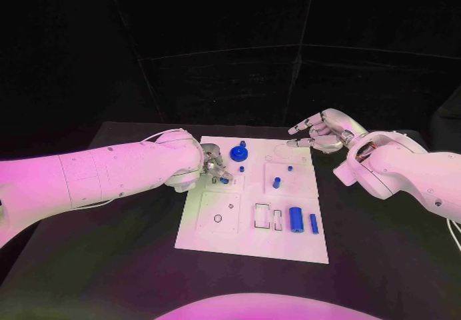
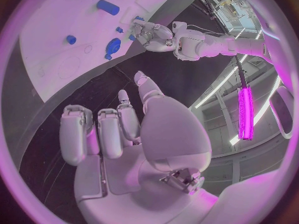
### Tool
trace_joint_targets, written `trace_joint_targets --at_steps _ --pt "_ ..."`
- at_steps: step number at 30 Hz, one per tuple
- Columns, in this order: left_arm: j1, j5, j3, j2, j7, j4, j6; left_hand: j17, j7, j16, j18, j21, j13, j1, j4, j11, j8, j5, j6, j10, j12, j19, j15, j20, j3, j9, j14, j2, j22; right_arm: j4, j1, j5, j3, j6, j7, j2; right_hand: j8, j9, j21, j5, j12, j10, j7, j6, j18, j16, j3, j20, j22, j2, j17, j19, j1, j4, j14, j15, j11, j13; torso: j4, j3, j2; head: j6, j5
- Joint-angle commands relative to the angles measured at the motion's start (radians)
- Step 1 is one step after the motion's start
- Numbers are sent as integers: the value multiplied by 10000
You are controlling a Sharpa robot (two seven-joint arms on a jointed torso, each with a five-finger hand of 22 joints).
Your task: Assemble the parts on the task board
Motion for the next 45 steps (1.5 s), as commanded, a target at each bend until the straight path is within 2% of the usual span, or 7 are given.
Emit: trace_joint_targets --at_steps 1,7,13,19,27,45 --pt "-15 -68 -12 -22 -124 30 272 2634 -76 31 -133 37 2 8 -1135 -9 42 63 11 39 38 52 -16 10 1202 17 1040 40 10 11 20 129 7 138 58 9 35 2 -37 -42 -27 -39 -10 61 128 -49 -53 -31 260 -2 217 -16 -116 -9 521 -76 -49 525 -2 5 4 -9 48" --pt "-18 -68 -17 -30 -130 55 332 2634 -77 31 -134 40 3 3 -1141 -10 44 64 12 40 40 55 -16 10 1214 21 1040 32 16 6 20 139 7 168 54 19 35 2 -37 -42 -27 -39 -10 61 128 -49 -53 -31 260 -2 217 -16 -116 -9 521 -76 -49 525 -16 -8 2 -8 46" --pt "-19 -38 -19 -7 -117 -3 309 2634 -78 31 -136 43 13 -39 -1150 -11 59 62 28 51 50 57 -16 10 1271 38 1040 6 24 4 20 142 7 166 63 27 37 3 -47 -35 -42 -48 -11 64 132 -58 -59 -31 240 10 200 -25 -122 -2 518 -77 -50 512 -14 0 1 0 31" --pt "-19 80 -20 43 -111 -97 273 2634 -90 31 -139 49 33 -398 -1000 -11 120 60 123 86 83 64 -13 13 1219 92 1040 -128 43 11 20 142 7 155 65 26 39 3 -63 -31 -68 -65 -11 64 139 -73 -80 -31 209 18 176 -39 -143 15 513 -77 -49 489 -16 4 6 -1 22" --pt "-19 130 -22 106 -123 -200 293 2634 -147 31 -154 97 103 -950 -759 -53 226 59 299 151 166 109 -44 -6 884 172 1040 -377 135 31 21 156 8 157 61 17 39 3 -72 -29 -89 -80 -12 62 142 -81 -109 -31 193 23 167 -46 -171 36 511 -77 -49 471 -20 4 5 -23 22" --pt "-18 140 -22 169 -204 -306 259 2634 -233 31 -198 219 223 -1769 -327 -127 457 58 500 261 317 222 -116 -79 45 370 1040 -562 362 64 22 178 8 196 47 3 41 1 -101 -28 -129 -107 -13 54 153 -107 -213 -32 143 29 133 -66 -259 104 503 -77 -49 434 -9 -2 6 -56 -30"
